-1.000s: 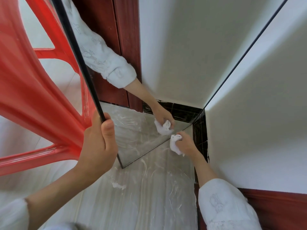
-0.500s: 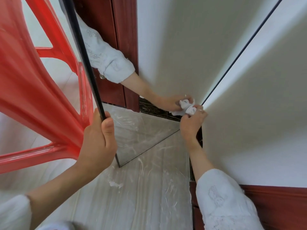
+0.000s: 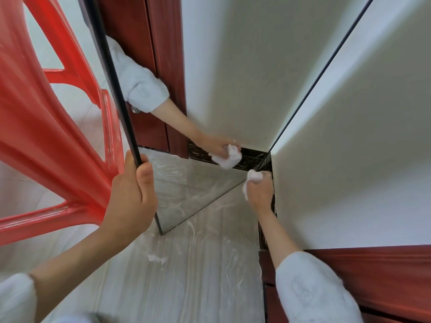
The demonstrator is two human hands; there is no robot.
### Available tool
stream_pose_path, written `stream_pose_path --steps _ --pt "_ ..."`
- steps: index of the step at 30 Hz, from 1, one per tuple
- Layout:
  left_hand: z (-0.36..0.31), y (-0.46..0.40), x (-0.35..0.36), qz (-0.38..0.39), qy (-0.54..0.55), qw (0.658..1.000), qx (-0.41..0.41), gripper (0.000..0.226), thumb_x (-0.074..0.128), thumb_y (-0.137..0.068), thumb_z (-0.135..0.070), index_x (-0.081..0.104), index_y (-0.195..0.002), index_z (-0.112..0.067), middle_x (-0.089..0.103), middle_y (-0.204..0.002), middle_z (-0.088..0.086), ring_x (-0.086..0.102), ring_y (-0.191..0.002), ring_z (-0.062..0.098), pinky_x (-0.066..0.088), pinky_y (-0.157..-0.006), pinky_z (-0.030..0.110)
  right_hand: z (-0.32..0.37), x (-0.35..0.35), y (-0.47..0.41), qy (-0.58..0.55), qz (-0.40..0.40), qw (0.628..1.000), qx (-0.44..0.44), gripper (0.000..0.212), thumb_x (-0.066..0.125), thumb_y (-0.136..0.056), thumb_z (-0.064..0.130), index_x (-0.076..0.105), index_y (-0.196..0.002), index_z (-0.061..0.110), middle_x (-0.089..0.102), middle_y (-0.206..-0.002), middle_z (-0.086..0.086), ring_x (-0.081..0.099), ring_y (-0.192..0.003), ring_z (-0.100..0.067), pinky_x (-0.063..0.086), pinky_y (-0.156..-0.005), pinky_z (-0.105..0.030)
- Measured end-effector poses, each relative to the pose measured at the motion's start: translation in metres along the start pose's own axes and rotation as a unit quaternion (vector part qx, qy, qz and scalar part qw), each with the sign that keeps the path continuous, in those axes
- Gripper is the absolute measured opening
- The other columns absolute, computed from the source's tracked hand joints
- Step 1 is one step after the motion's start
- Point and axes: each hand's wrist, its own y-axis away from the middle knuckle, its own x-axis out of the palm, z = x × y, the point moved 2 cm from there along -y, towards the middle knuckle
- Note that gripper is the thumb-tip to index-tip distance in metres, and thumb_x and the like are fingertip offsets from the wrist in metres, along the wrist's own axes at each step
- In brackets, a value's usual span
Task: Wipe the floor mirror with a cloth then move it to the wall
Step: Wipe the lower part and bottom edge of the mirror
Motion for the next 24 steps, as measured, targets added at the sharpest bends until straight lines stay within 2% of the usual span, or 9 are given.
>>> stream_pose_path --steps 1,3,4,6,10,12,17,21,24 --pt "0.000 0.000 0.000 -0.001 0.000 1.000 0.002 0.039 0.008 -0.085 -0.066 0.026 -0.072 -0.035 0.025 -0.049 -0.010 0.042 -0.043 -0.002 0.029 -0.038 0.006 -0.001 -0.004 -0.014 -0.021 -0.019 0.999 0.017 0.033 0.038 -0.060 0.026 0.053 -0.077 0.003 0.061 -0.079 -0.016 0.059 -0.072 -0.028 0.051 -0.071 -0.032" --pt "0.000 0.000 0.000 -0.004 0.001 1.000 0.002 0.039 0.009 -0.086 -0.066 0.027 -0.072 -0.035 0.025 -0.049 -0.010 0.043 -0.044 -0.002 0.030 -0.038 0.006 0.014 -0.018 -0.034 -0.062 -0.061 0.995 0.046 0.036 0.046 -0.063 0.012 0.054 -0.097 0.002 0.061 -0.097 -0.019 0.059 -0.088 -0.029 0.050 -0.083 -0.039" --pt "0.001 0.000 0.000 -0.005 0.000 1.000 0.002 0.039 0.009 -0.086 -0.066 0.027 -0.072 -0.034 0.025 -0.049 -0.010 0.043 -0.045 -0.002 0.030 -0.038 0.007 0.024 -0.025 -0.041 -0.068 -0.079 0.993 0.055 0.039 0.048 -0.069 0.002 0.052 -0.108 0.000 0.060 -0.107 -0.020 0.058 -0.098 -0.029 0.048 -0.090 -0.041" --pt "0.002 0.000 0.000 -0.006 -0.002 1.000 0.003 0.039 0.009 -0.086 -0.066 0.027 -0.072 -0.034 0.025 -0.049 -0.011 0.044 -0.045 0.000 0.029 -0.038 0.007 0.037 -0.034 -0.058 -0.073 -0.101 0.991 0.057 0.042 0.047 -0.075 -0.008 0.048 -0.116 0.001 0.057 -0.116 -0.019 0.056 -0.105 -0.030 0.046 -0.096 -0.041" --pt "0.006 0.000 0.000 -0.011 -0.005 1.000 0.011 0.038 0.009 -0.087 -0.065 0.027 -0.072 -0.034 0.025 -0.049 -0.011 0.044 -0.045 0.001 0.028 -0.037 0.008 0.042 -0.025 -0.070 -0.106 -0.066 0.989 0.080 0.035 0.044 -0.083 -0.003 0.049 -0.117 0.005 0.059 -0.108 -0.011 0.059 -0.099 -0.026 0.050 -0.092 -0.039" --pt "0.007 0.000 0.002 -0.013 -0.002 1.000 0.009 0.039 0.009 -0.087 -0.066 0.027 -0.073 -0.035 0.025 -0.048 -0.012 0.043 -0.044 0.001 0.028 -0.037 0.008 0.041 -0.017 -0.062 -0.115 -0.058 0.987 0.095 0.039 0.042 -0.083 -0.005 0.049 -0.120 0.006 0.058 -0.103 -0.007 0.059 -0.101 -0.027 0.050 -0.091 -0.039" --pt "0.009 0.001 0.002 -0.019 -0.006 1.000 0.014 0.039 0.008 -0.087 -0.065 0.027 -0.073 -0.034 0.026 -0.050 -0.012 0.045 -0.047 0.000 0.035 -0.043 0.012 0.036 0.013 -0.014 -0.118 -0.056 0.990 0.052 0.040 0.041 -0.081 -0.008 0.050 -0.119 0.003 0.058 -0.113 -0.017 0.057 -0.104 -0.029 0.047 -0.093 -0.040" --pt "0.007 0.001 0.003 -0.021 -0.005 1.000 0.006 0.050 0.008 -0.087 -0.065 0.031 -0.077 -0.022 0.027 -0.049 -0.010 0.046 -0.049 0.000 0.032 -0.041 0.011 0.034 0.028 0.032 -0.109 0.006 0.994 0.002 0.032 0.047 -0.081 -0.006 0.050 -0.113 0.000 0.054 -0.107 -0.019 0.054 -0.097 -0.029 0.047 -0.083 -0.038" --pt "0.007 0.001 0.002 -0.019 -0.004 1.000 0.002 0.052 0.008 -0.087 -0.065 0.031 -0.079 -0.019 0.027 -0.048 -0.010 0.045 -0.046 0.000 0.031 -0.039 0.011 0.030 0.031 0.060 -0.062 0.078 0.994 -0.044 0.023 0.052 -0.077 -0.003 0.053 -0.100 0.000 0.056 -0.094 -0.016 0.052 -0.084 -0.027 0.038 -0.070 -0.028"
